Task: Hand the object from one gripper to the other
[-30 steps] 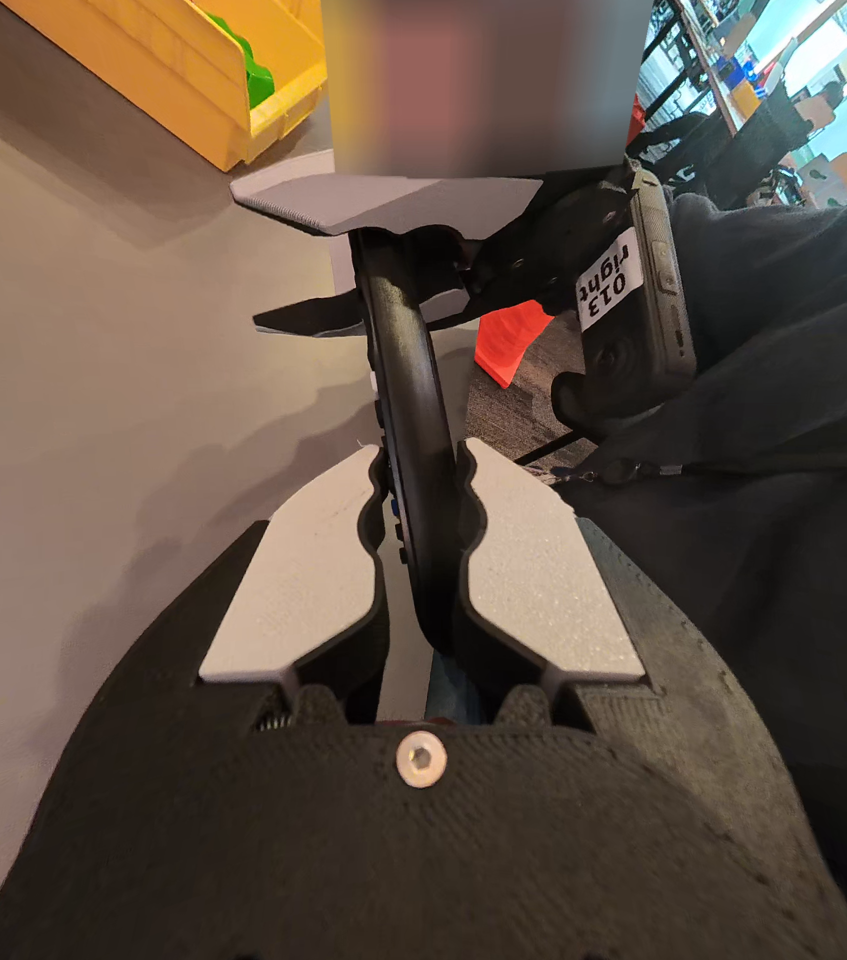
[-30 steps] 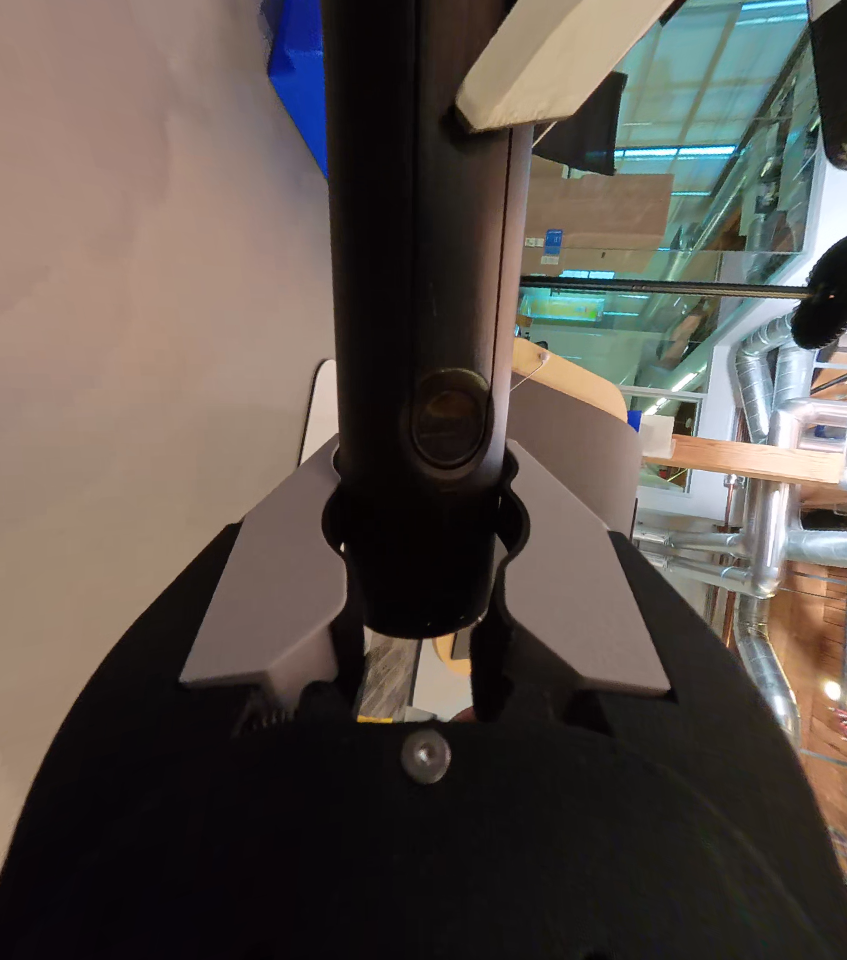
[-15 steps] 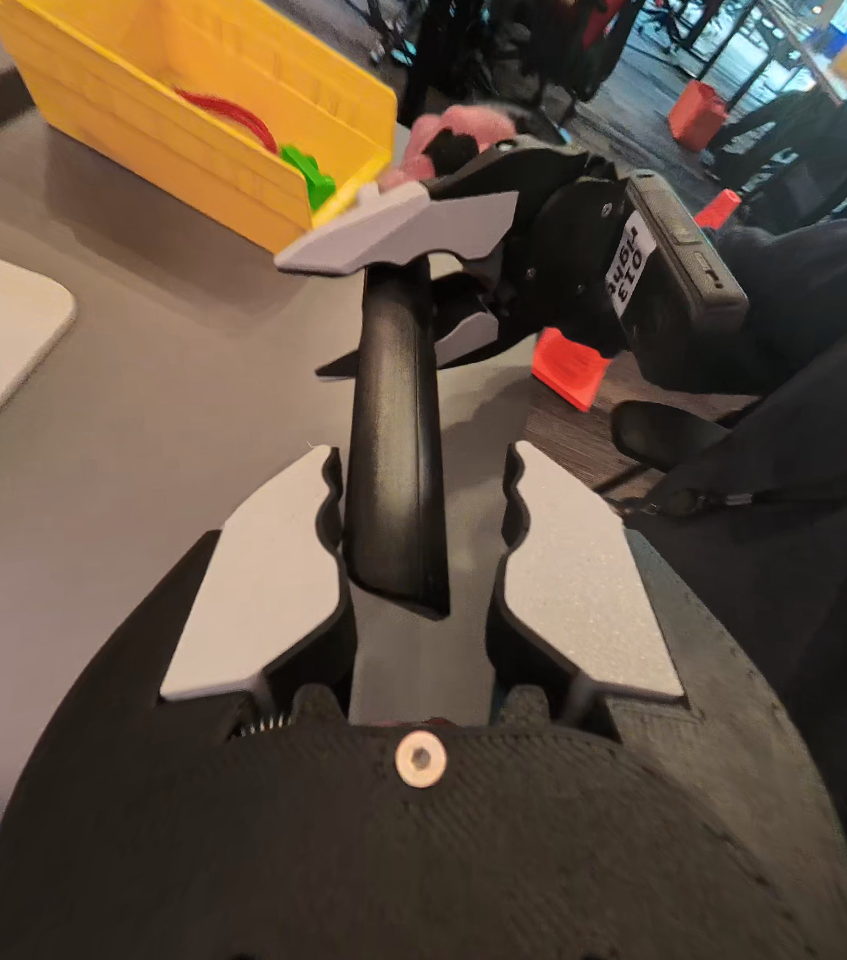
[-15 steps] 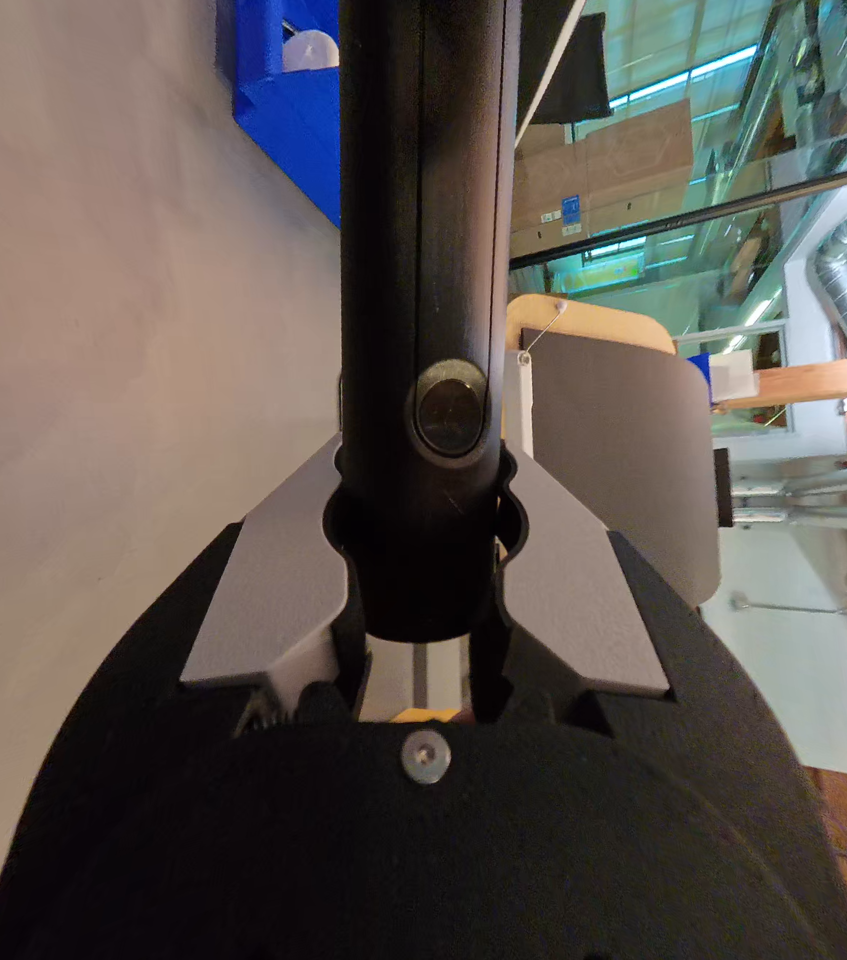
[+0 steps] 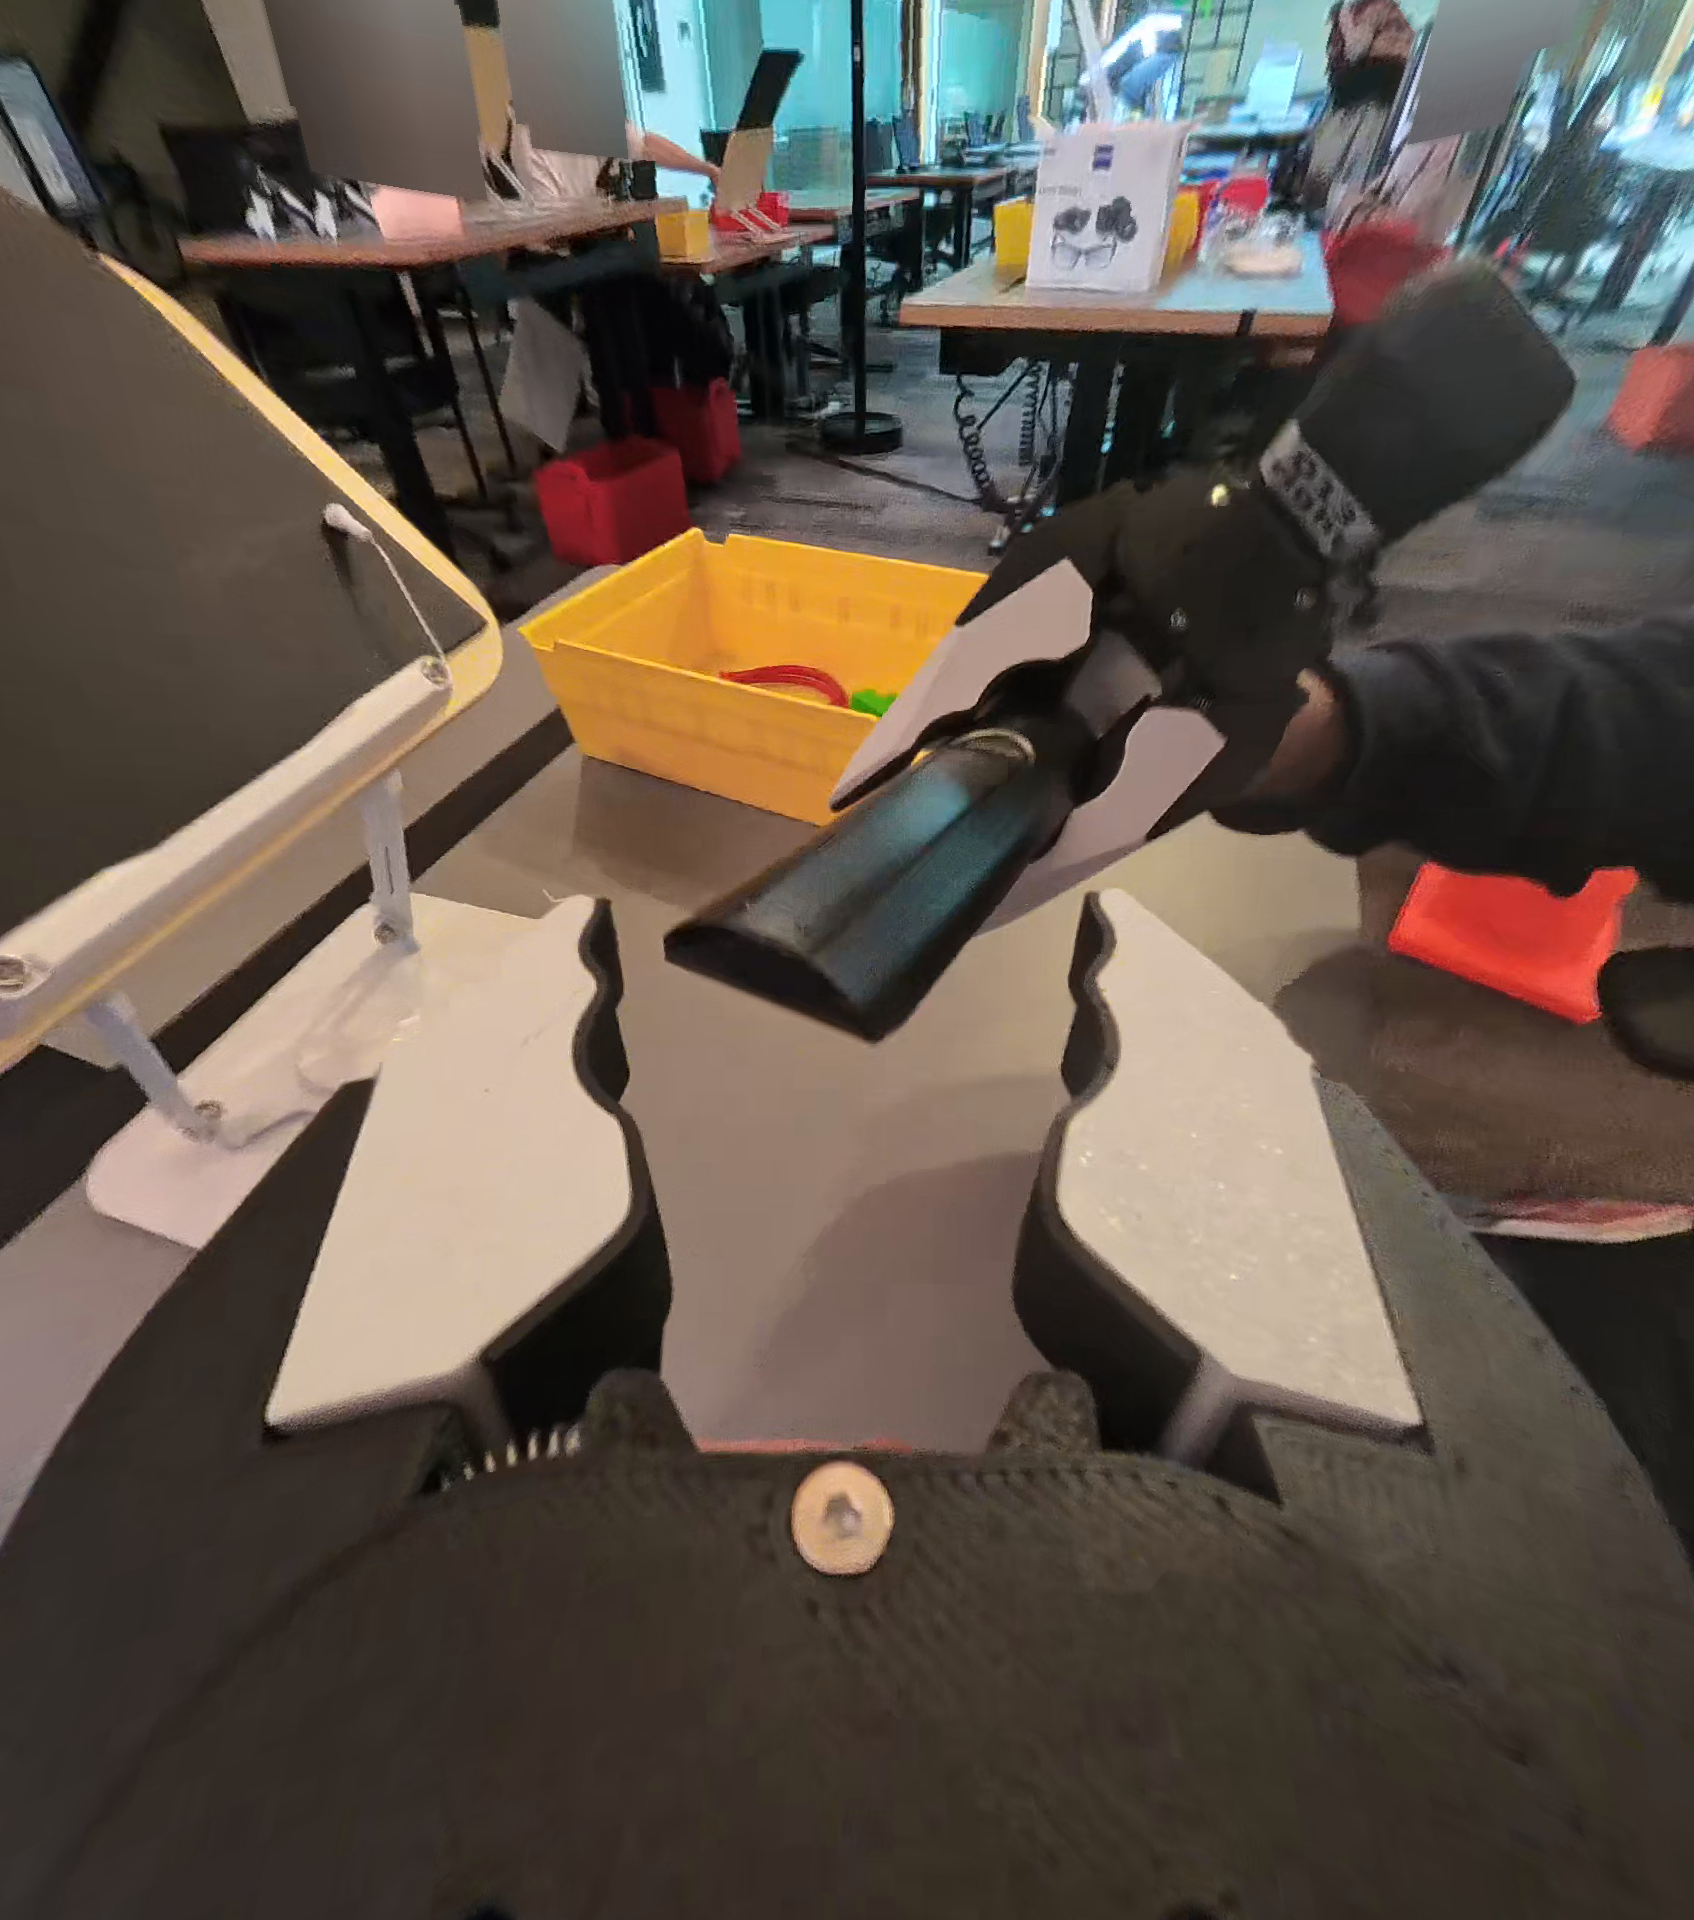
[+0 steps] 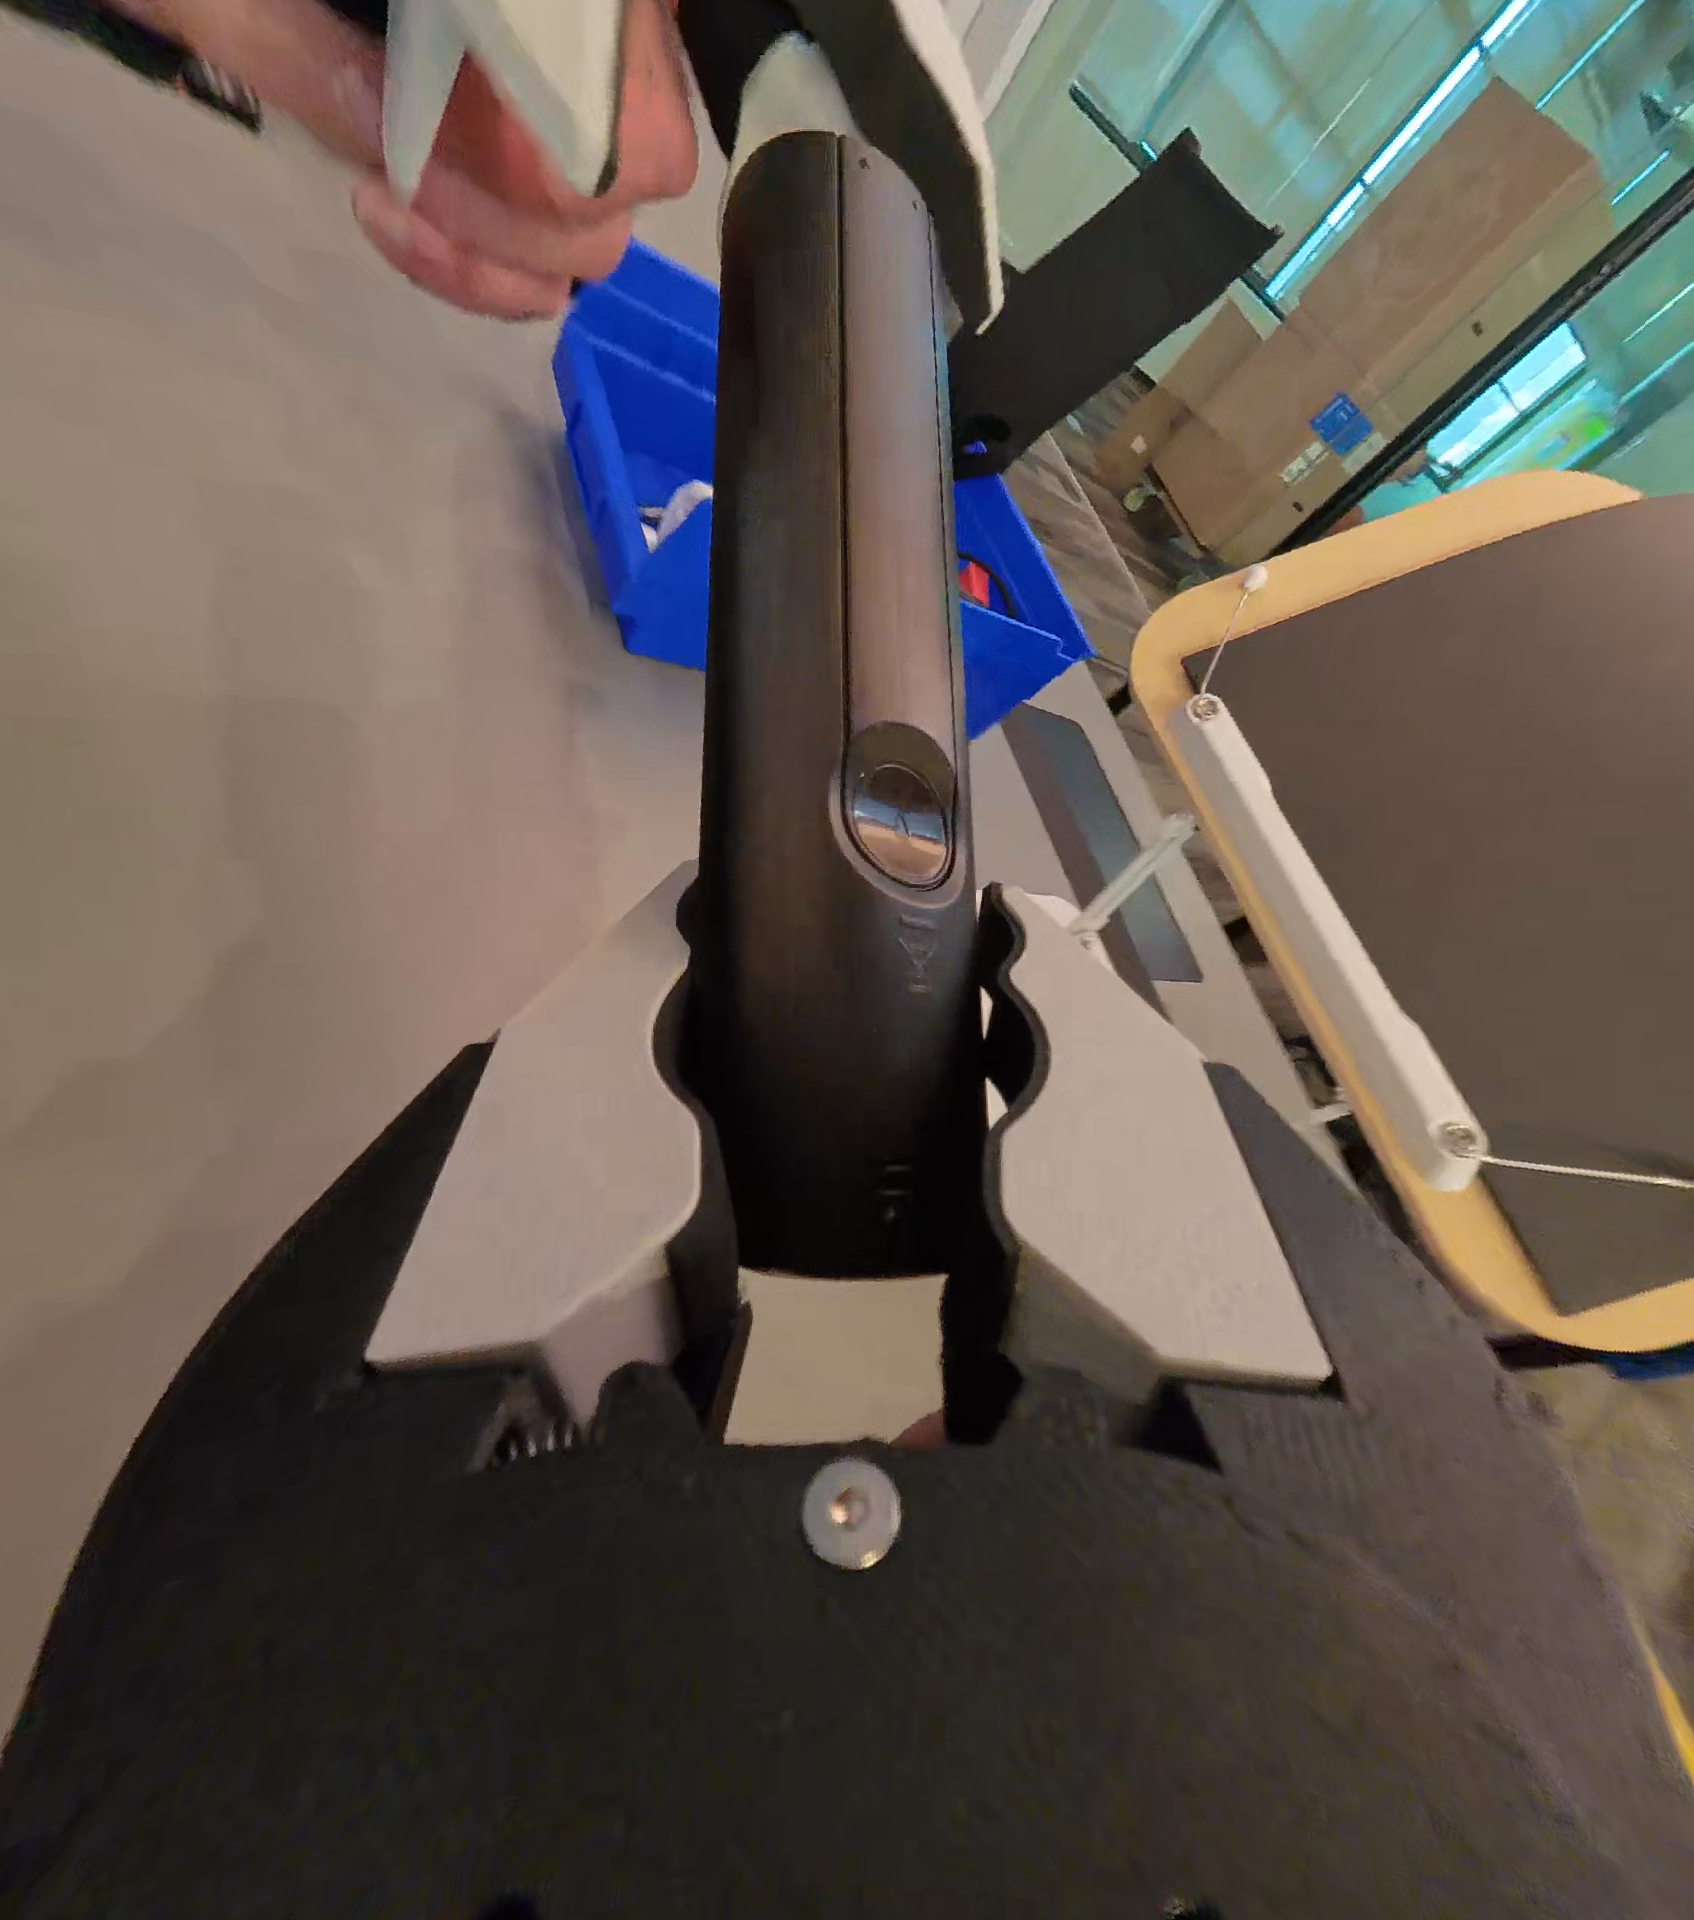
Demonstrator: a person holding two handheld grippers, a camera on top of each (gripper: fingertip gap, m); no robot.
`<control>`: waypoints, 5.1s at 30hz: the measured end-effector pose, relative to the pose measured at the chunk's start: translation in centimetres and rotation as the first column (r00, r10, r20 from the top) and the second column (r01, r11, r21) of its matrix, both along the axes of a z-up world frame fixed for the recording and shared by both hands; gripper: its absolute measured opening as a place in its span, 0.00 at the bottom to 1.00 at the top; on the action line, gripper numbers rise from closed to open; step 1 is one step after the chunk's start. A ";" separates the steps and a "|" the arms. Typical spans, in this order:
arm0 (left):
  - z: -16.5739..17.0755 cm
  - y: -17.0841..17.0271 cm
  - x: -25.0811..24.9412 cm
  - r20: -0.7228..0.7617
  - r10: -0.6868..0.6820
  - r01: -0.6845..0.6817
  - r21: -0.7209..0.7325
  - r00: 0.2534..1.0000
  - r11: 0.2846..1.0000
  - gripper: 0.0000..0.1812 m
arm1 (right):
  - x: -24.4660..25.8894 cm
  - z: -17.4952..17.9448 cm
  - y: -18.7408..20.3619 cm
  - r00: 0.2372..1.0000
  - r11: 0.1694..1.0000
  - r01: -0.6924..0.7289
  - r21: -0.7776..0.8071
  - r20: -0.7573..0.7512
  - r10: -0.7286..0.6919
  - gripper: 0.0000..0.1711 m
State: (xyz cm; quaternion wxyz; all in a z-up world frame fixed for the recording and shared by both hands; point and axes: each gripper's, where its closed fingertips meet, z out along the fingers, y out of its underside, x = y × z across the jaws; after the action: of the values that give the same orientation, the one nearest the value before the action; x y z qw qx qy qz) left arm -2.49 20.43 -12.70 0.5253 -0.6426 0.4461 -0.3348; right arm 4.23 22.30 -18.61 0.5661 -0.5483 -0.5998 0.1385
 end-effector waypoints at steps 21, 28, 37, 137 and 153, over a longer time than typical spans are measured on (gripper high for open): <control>4.6 -4.4 6.7 0.376 -0.451 0.453 0.089 0.809 0.887 0.17 | -0.5 3.6 -8.3 0.655 0.407 -0.747 -0.526 -0.688 0.313 0.27; 5.0 -4.0 7.2 0.398 -0.413 0.422 0.069 0.819 0.904 0.14 | -0.7 3.2 -7.7 0.685 0.434 -0.716 -0.547 -0.672 0.284 0.33; 4.3 -1.5 8.6 0.267 -0.240 0.281 -0.130 0.933 0.951 0.13 | 2.4 2.2 -4.2 0.884 0.772 -0.401 -0.493 -0.430 0.184 0.36; -6.2 1.6 13.0 -0.206 0.165 -0.154 0.069 0.965 0.986 0.41 | 6.6 7.9 0.4 0.800 0.923 -0.121 -0.365 -0.586 -0.127 0.12; -8.1 3.4 14.7 -0.131 0.381 -0.354 0.192 0.915 0.915 0.31 | 5.3 8.0 -0.9 0.755 0.936 -0.048 -0.349 -0.626 -0.194 0.12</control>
State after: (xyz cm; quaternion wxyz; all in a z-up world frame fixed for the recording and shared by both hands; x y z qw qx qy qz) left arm 12.22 23.82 -20.80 0.5913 -0.6950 0.3851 -0.1375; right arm 9.51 21.38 -10.62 0.6394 -0.5791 -0.3094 0.4002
